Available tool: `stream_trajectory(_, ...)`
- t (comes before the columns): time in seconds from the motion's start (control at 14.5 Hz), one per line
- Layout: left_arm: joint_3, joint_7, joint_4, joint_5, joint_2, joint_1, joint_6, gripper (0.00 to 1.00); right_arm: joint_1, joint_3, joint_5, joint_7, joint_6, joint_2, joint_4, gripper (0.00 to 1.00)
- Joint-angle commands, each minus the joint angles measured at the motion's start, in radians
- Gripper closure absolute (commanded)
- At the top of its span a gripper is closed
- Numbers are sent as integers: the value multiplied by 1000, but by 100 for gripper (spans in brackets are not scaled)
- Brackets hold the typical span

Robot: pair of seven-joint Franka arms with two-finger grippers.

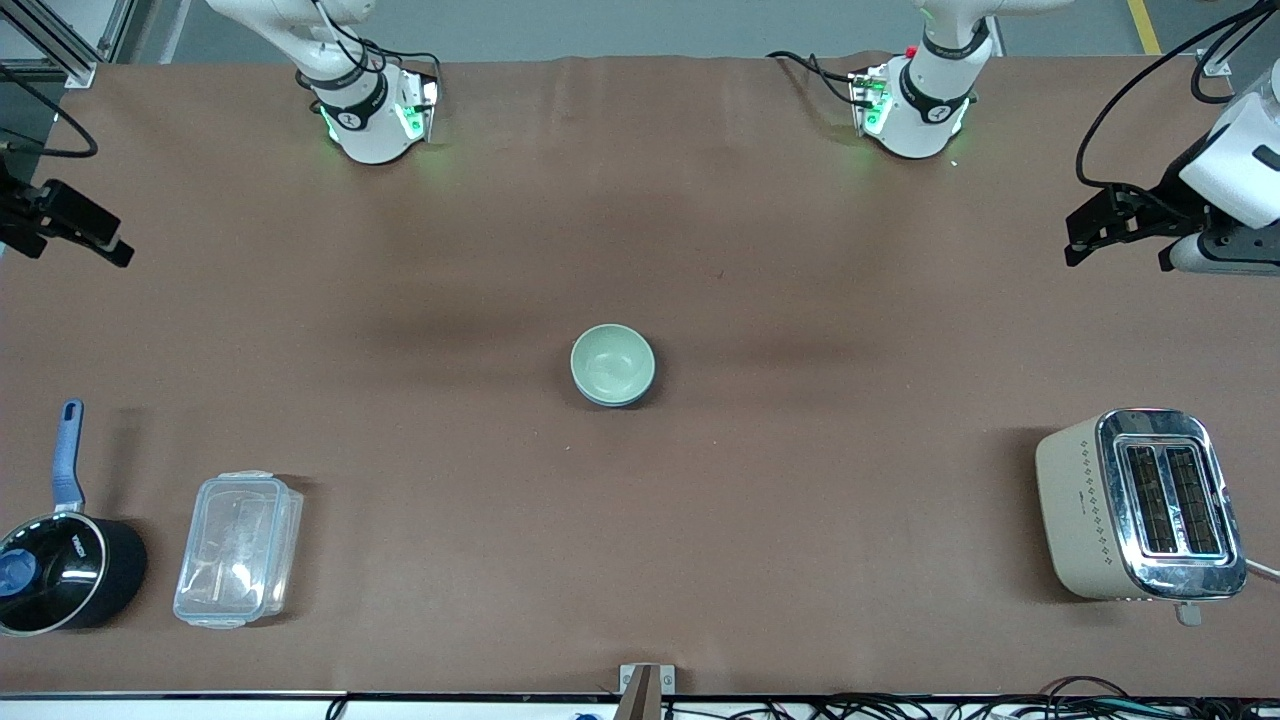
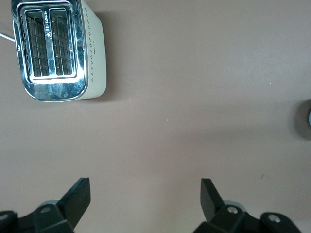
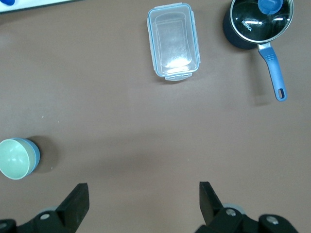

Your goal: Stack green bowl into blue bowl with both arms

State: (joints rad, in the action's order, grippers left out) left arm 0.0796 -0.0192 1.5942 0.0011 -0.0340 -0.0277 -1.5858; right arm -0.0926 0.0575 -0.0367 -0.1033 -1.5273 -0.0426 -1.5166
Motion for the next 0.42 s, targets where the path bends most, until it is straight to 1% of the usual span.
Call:
stream_trajectory(0.0,-3,5,-11,-3,-4,0,4,0,-32,25,18,36,24,-20,-17,0)
stream_trajectory(0.14,-3,4,-11,-3,-4,0,4,0,-21,21,18,98,53,-20,-16,0)
stream_trajectory(0.28,-1,5,-11,-3,-4,0,6,0,-15,12,18,94,62,-20,-17,0)
stream_trajectory(0.35,-1,4,-11,-3,-4,0,6,0,-7,-4,18,94,58,-20,-17,0)
